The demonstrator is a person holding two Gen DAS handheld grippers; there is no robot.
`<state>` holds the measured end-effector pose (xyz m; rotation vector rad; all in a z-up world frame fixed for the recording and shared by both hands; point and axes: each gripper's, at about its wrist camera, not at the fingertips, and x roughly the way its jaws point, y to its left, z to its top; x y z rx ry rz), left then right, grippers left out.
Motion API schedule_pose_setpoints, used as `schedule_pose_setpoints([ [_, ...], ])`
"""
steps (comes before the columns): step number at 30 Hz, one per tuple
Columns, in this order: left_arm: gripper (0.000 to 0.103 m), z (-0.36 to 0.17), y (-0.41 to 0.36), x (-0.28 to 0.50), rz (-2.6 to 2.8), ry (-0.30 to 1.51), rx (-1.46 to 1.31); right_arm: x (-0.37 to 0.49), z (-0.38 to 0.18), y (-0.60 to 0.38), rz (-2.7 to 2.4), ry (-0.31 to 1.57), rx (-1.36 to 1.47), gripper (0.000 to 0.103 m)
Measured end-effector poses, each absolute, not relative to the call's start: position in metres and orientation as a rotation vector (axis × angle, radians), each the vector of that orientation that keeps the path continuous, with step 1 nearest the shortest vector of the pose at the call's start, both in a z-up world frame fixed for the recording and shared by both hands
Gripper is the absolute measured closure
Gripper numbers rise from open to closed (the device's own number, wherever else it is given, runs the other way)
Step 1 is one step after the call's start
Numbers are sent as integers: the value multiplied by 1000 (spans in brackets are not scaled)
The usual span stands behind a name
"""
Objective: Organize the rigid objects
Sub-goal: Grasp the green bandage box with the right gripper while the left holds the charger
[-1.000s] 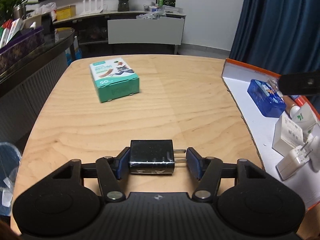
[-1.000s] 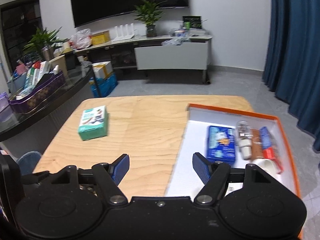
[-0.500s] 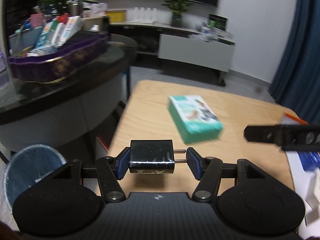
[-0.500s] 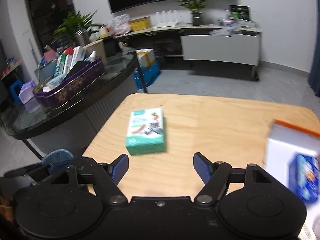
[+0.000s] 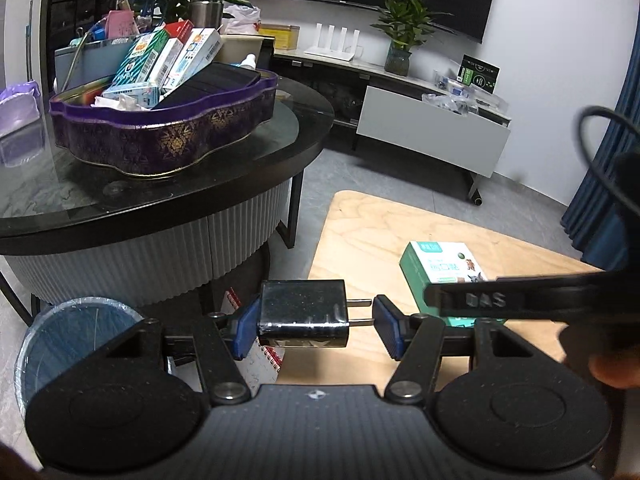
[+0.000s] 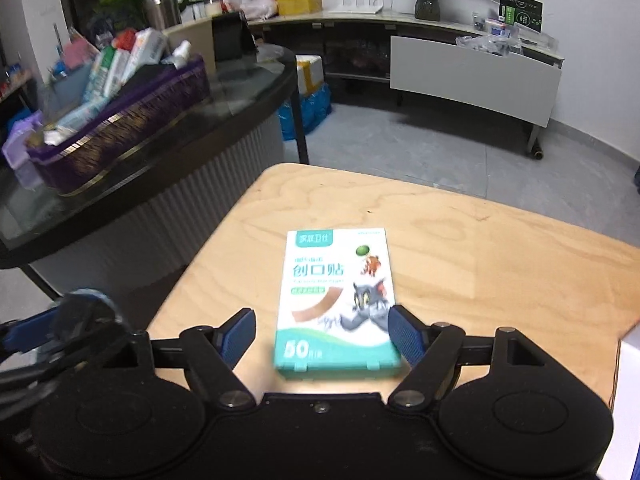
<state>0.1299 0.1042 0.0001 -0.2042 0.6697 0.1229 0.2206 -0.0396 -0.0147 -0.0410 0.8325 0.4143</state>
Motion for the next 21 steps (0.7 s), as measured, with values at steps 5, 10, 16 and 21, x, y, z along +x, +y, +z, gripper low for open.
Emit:
schedule_pose_setpoints([
  [5, 42, 2, 105, 130, 122, 667, -208, 238, -23, -26, 383, 848, -112, 4],
  [10, 42, 6, 102, 126, 119, 657, -204, 247, -37, -34, 379, 906, -51, 11],
  [16, 42, 13, 93, 122, 93, 646, -197, 222, -20, -65, 353, 853, 23, 19],
  [21, 42, 20, 72, 111, 36, 642, -195, 180, 9, -97, 313, 800, 7, 19],
])
